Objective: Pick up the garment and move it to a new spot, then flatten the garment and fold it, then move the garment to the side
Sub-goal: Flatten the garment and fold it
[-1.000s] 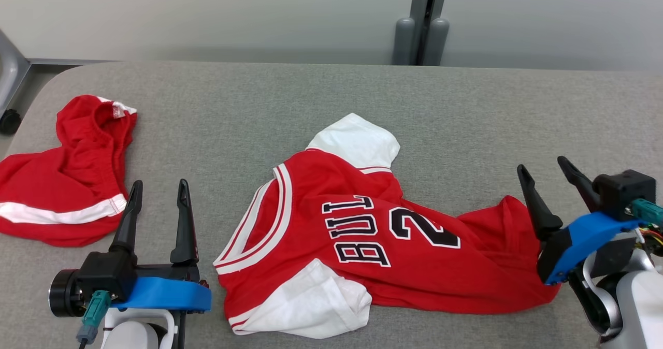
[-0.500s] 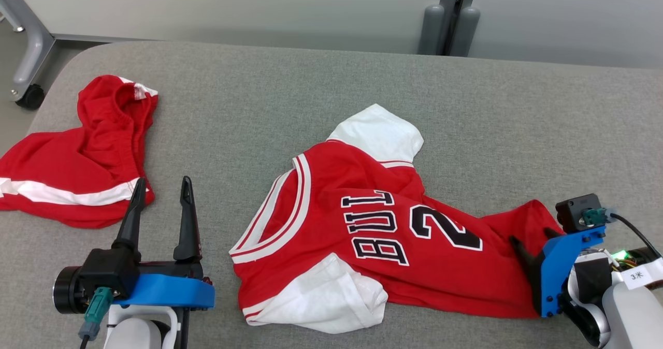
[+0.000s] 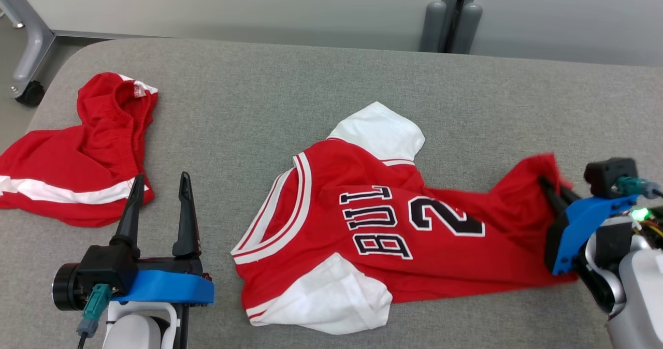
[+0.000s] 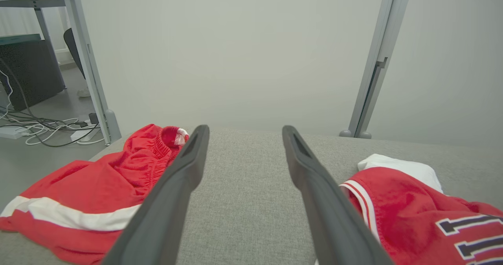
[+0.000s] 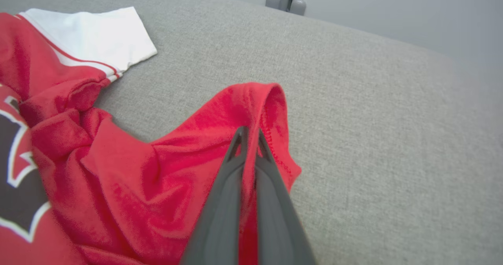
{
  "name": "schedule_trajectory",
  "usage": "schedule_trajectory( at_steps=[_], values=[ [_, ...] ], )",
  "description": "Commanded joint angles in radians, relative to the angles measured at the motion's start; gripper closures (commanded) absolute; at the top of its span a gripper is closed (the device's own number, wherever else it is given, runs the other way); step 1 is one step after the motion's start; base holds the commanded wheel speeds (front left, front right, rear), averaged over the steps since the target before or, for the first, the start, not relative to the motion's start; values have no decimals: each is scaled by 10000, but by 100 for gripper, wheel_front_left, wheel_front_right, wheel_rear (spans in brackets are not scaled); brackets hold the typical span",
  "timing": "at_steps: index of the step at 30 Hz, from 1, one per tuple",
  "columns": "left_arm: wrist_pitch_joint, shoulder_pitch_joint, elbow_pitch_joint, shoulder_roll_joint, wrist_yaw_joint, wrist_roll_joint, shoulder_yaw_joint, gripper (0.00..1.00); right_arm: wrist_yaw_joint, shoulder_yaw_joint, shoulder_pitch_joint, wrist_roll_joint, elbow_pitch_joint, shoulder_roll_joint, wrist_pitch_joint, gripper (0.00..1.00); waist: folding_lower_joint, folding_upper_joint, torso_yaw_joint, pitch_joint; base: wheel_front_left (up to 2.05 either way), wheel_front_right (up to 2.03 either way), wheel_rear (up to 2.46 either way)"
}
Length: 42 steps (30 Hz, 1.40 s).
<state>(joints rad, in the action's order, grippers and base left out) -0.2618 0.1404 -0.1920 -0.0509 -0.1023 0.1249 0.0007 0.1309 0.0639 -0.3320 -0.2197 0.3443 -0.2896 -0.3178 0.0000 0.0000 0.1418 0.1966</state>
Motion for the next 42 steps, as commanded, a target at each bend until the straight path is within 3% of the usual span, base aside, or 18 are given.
schedule_trajectory(
  at_steps=[1,13,22,23,24,29,34,42],
  values=[
    [-48,64,16,11,35,57,49,0,-1,-126,-241,30,-47,32,394,100,0,0,-8,6,0,0,0],
    [-48,339,53,11,41,134,-113,0,-1,-367,-2431,47,672,294,2184,100,0,0,201,381,0,0,0],
    [-48,599,29,10,136,344,-378,0,-1,-232,-4360,517,3140,448,2833,100,0,0,637,750,0,0,0],
    [-48,620,17,8,151,345,-400,0,-1,-217,-4502,604,3483,483,2929,68,0,0,665,759,0,0,0],
    [-48,632,15,10,154,370,-426,0,-1,-215,-4624,650,3826,531,3015,0,0,0,684,767,0,0,0],
    [-48,513,-6,11,226,346,-344,0,-1,-127,-4921,673,4870,629,3986,0,0,0,582,674,0,0,0],
    [-48,324,-2,11,184,118,-156,0,-1,-48,-4679,411,5139,548,5239,0,0,0,196,385,0,0,0],
    [-48,-1,72,10,68,-173,189,0,-1,-51,-3346,-162,3592,523,5830,0,0,0,-442,-53,0,0,0]
  ],
)
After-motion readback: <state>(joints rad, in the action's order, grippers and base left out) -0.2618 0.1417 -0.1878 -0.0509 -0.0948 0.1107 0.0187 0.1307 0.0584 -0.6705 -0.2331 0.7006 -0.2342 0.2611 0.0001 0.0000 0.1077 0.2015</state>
